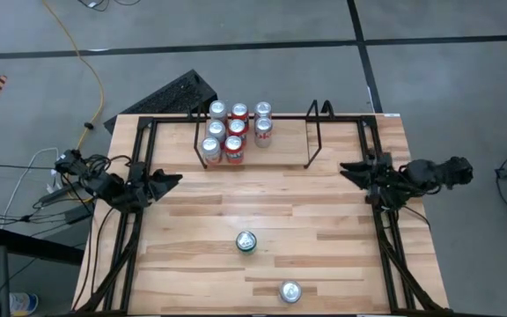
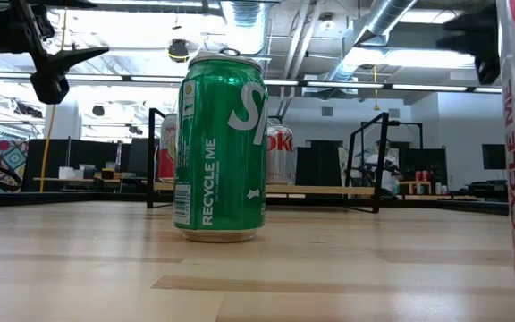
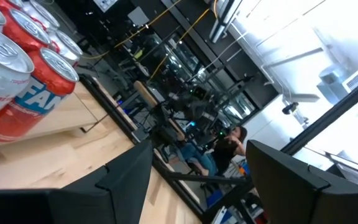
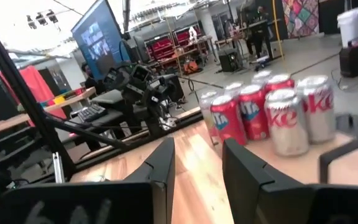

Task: Place canned beverage on shelf
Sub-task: Put the silver soda can on the shelf aligned with the other silver soda cans

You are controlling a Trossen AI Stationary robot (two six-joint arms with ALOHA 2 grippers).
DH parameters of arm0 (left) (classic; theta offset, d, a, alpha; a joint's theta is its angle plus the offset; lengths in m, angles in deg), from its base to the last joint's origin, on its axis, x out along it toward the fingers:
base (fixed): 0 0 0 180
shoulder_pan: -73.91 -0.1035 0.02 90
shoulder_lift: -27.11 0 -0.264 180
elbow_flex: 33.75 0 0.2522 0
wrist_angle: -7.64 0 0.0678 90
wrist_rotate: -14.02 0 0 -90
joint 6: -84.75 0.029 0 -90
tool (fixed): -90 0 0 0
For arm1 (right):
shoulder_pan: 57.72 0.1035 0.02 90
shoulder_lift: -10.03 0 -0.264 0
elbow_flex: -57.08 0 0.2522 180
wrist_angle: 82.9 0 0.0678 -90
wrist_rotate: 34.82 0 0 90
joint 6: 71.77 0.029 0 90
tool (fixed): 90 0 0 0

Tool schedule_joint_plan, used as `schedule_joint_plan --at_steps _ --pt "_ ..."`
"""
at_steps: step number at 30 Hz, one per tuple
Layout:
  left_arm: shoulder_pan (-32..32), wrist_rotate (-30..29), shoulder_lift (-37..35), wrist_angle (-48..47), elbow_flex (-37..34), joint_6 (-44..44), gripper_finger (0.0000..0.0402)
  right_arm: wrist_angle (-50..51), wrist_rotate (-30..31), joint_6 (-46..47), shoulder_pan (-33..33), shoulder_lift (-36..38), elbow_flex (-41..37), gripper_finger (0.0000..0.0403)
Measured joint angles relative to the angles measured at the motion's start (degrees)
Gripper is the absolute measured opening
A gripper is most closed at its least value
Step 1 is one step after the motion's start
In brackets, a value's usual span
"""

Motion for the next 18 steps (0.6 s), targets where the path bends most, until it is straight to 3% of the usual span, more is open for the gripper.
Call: schedule_joint_plan --at_steps 3,6,10,11,14,18 --pt "0.0 -0.27 0.0 0.5 0.0 0.02 0.0247 -5.85 -0.15 1.37 0.0 0.0 -4.12 0.0111" --pt "0.0 -0.69 0.0 0.48 0.0 0.02 0.0247 -19.36 -2.65 0.45 -0.02 -0.01 -8.84 0.0111" --pt "-0.01 -1.72 0.0 0.57 0.0 1.11 0.0247 -47.36 -13.36 -3.39 -0.07 0.02 -17.09 0.0111" --pt "0.0 -1.7 0.01 0.77 0.0 1.54 0.0247 -50.43 -15.53 -3.42 -0.07 0.0 -18.22 0.0111" --pt "-0.01 -1.68 0.02 1.84 0.0 2.56 0.0247 -49.75 -18.29 -3.33 -0.02 -0.07 -17.94 0.0111" --pt "-0.01 -1.7 0.02 3.13 0.0 4.24 0.0247 -43.91 -15.14 -3.46 -0.32 -0.09 -17.96 0.0111"
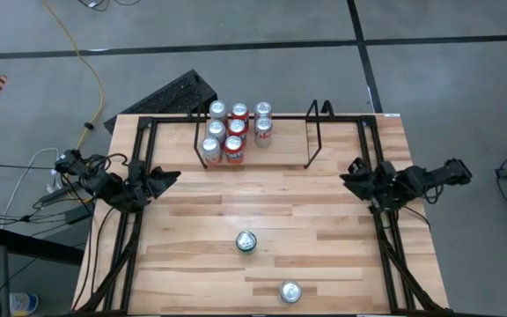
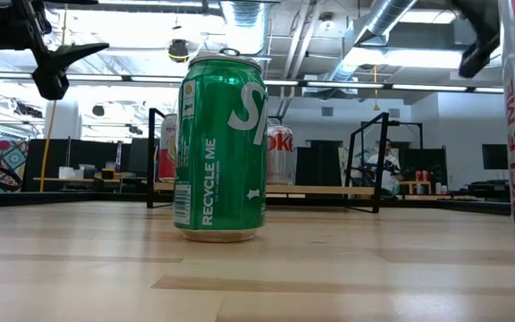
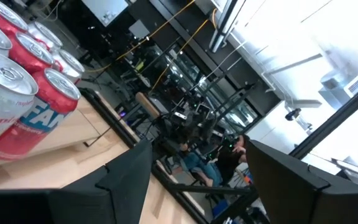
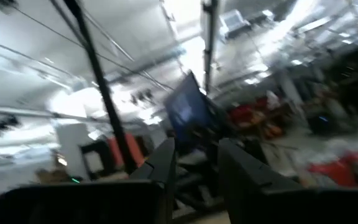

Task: Place canned beverage on shelf
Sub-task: Put the silver soda can on the shelf aligned with the other silver soda cans

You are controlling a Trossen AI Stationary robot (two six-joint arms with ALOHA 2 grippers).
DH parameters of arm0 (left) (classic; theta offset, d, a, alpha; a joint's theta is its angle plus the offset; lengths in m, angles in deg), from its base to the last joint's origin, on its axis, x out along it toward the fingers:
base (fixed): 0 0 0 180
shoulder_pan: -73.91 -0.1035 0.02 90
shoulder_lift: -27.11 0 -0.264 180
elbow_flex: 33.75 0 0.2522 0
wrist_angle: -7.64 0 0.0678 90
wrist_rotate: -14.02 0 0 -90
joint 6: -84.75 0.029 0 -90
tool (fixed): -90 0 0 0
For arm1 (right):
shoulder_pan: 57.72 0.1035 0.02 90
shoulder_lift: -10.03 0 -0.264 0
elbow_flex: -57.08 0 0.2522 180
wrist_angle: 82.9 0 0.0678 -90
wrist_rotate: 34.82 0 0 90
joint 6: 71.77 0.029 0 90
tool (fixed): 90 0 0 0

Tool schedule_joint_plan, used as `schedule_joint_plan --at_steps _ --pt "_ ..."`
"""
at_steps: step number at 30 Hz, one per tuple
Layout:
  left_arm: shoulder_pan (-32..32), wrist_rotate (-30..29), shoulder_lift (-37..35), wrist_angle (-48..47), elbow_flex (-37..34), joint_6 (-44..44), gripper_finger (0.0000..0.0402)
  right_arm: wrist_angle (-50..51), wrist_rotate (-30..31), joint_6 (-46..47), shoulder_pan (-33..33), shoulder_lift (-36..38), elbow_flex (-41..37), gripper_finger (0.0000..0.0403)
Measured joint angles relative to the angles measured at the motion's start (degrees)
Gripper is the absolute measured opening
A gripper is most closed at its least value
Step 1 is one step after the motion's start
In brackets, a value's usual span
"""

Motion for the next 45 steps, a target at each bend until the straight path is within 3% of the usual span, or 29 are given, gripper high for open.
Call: schedule_joint_plan --at_steps 6,14,21,25,33,39,45 --pt "0.01 0.13 0.01 -0.45 0.0 -1.15 0.0247 5.03 6.05 1.31 -0.12 -0.02 0.0 0.0111" --pt "0.01 -0.44 0.0 -1.88 0.0 -7.04 0.0247 5.44 6.26 1.05 -0.12 -0.02 0.02 0.0111" --pt "0.01 -1.89 0.01 -10.53 0.0 -8.02 0.0247 6.15 6.28 1.96 -0.05 -0.02 0.02 0.0111" --pt "0.0 -4.1 0.01 -10.71 0.0 -15.0 0.0247 4.8 6.26 5.17 -0.22 -0.02 0.02 0.0111" --pt "0.01 -4.86 0.01 -7.33 0.0 -11.92 0.0247 -5.91 -4.24 -1.9 -0.42 0.0 0.07 0.0111" --pt "-0.01 -4.86 0.27 -3.19 0.0 -4.88 0.0247 -4.66 -4.67 0.29 -0.42 0.0 0.07 0.0111" --pt "0.01 -4.74 1.75 -2.83 0.0 -4.87 0.0247 -0.3 -5.95 5.42 -0.36 0.0 0.07 0.0111"
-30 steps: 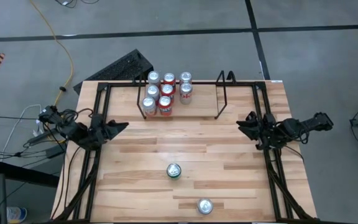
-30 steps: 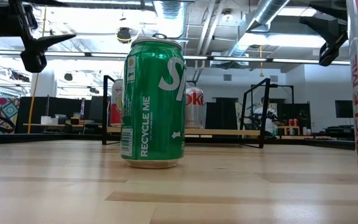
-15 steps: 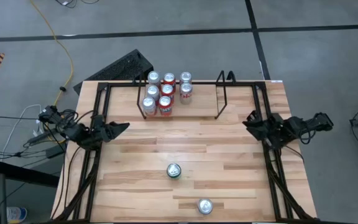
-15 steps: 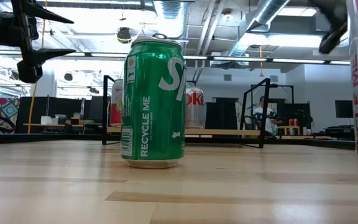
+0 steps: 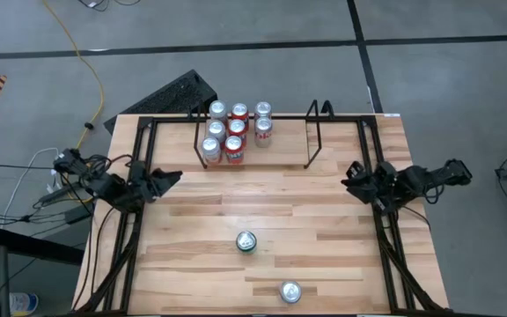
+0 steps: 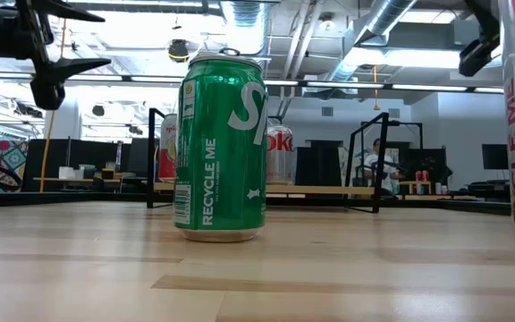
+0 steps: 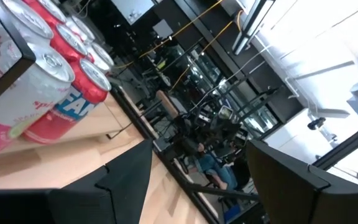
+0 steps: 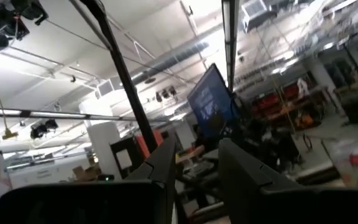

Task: Place canned beverage on shelf
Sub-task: Put the silver soda can on the shelf aligned with the other silver soda cans

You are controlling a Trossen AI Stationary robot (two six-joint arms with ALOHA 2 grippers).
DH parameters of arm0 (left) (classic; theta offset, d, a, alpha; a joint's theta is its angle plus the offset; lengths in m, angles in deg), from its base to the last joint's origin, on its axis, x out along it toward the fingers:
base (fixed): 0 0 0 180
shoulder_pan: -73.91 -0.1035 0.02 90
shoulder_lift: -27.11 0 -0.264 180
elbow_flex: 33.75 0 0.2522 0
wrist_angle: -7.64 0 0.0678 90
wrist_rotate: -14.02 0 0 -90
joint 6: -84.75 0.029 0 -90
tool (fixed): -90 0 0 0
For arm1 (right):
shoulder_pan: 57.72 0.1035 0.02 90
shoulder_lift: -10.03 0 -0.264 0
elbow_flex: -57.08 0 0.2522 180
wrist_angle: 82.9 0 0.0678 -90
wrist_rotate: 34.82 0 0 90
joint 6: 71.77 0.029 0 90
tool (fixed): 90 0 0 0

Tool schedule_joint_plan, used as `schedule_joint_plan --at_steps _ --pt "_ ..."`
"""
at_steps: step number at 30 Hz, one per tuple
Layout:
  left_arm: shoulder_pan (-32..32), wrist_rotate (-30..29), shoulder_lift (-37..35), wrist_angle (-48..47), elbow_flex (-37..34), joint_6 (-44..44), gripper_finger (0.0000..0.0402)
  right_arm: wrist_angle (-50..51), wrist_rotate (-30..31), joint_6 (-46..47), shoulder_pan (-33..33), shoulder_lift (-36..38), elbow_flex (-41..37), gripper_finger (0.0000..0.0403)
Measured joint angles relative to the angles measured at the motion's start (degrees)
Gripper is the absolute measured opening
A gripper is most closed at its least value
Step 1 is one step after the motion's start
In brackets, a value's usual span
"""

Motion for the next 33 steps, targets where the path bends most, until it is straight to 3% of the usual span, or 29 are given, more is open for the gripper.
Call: schedule_joint_plan --at_steps 9,13,19,27,33 --pt "0.0 0.76 4.8 2.98 0.0 -3.01 0.0247 0.49 -1.49 7.48 0.03 0.0 0.0 0.0111" --pt "0.01 8.42 8.22 15.71 0.0 4.54 0.0247 -0.04 -4.68 12.37 0.0 0.0 0.67 0.0111" --pt "0.01 15.68 16.08 34.18 0.93 14.97 0.0247 0.05 -5.74 9.83 0.0 -0.04 2.12 0.0112" --pt "0.01 20.82 27.25 34.83 10.2 15.69 0.0247 -0.35 -4.25 6.06 0.0 -0.15 2.67 0.0161" --pt "0.01 22.43 30.29 34.75 15.02 16.7 0.0247 -4.01 -2.92 5.42 0.0 -1.83 2.67 0.0214"
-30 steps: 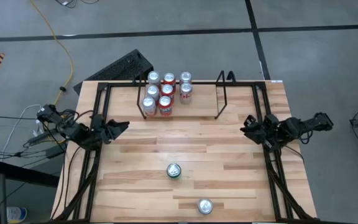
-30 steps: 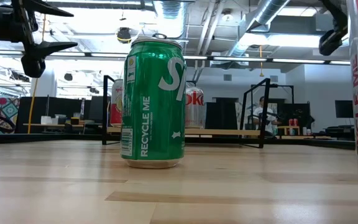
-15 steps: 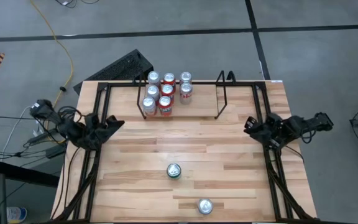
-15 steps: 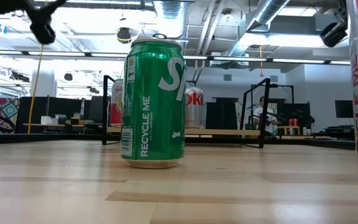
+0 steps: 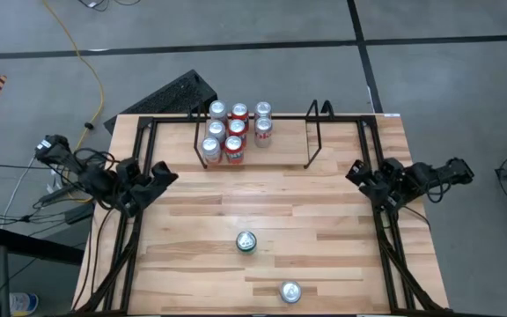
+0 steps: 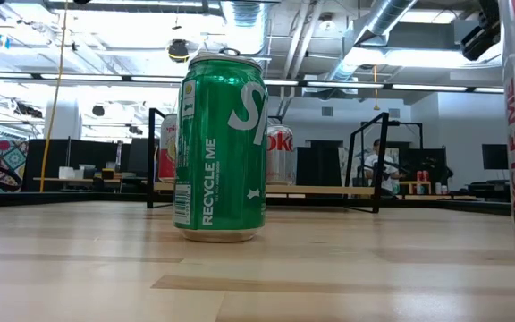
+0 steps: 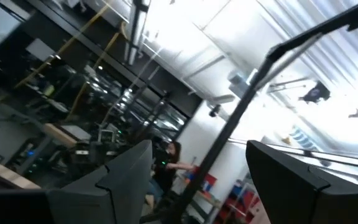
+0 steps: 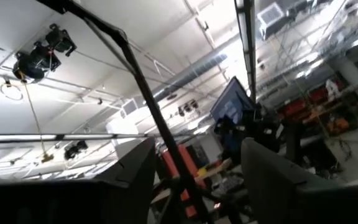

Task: Place canned beverage on shelf
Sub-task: Put the silver soda can on the shelf aligned with the other silver soda cans

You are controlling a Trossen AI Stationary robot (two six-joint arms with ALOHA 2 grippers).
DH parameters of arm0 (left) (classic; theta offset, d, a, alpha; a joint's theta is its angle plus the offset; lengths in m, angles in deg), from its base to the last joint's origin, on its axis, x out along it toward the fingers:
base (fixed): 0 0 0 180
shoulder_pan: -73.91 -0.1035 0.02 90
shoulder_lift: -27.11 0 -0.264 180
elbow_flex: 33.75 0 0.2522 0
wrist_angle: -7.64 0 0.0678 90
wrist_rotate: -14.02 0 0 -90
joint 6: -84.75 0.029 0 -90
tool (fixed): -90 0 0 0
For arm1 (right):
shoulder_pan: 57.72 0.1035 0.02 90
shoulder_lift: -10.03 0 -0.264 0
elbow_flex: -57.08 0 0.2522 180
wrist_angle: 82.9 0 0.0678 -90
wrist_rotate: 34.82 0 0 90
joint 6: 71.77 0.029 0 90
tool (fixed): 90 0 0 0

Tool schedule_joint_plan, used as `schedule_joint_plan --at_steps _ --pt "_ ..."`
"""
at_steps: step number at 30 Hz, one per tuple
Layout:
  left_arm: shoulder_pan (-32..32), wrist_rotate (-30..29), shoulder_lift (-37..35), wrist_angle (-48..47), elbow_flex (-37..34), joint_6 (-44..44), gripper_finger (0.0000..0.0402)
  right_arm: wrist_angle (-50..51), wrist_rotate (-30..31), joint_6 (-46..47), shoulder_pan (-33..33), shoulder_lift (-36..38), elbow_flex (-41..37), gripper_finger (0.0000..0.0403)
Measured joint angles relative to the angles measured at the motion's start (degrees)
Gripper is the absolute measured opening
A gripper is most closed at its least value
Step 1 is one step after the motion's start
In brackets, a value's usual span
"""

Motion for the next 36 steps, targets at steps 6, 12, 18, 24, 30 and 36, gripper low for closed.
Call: schedule_joint_plan --at_steps 6,12,18,24,30,36 --pt "0.0 -5.71 -2.53 0.12 1.57 0.3 0.0247 -9.04 1.47 -2.54 -0.26 -5.48 0.44 0.0235" --pt "0.0 -5.45 -9.65 -6.41 1.62 1.43 0.0247 -9.07 1.47 -4.11 -1.64 -7.25 4.96 0.0232" --pt "0.0 -4.75 -16.72 -15.71 1.61 0.63 0.0247 -9.13 1.65 -10.75 -3.6 -7.09 9.63 0.0226" --pt "0.0 -6.61 -24.57 -25.27 1.62 3.4 0.0247 -4.18 1.73 -16.87 -4.24 -6.49 10.27 0.0224" --pt "0.0 -9.43 -32.35 -37.07 1.7 0.39 0.0247 8.89 3.64 -11.01 -4.22 -6.07 10.27 0.0224" --pt "0.02 -9.33 -32.19 -41.75 1.73 2.01 0.0247 19.34 5.74 1.56 -4.22 -6.11 10.23 0.0223"
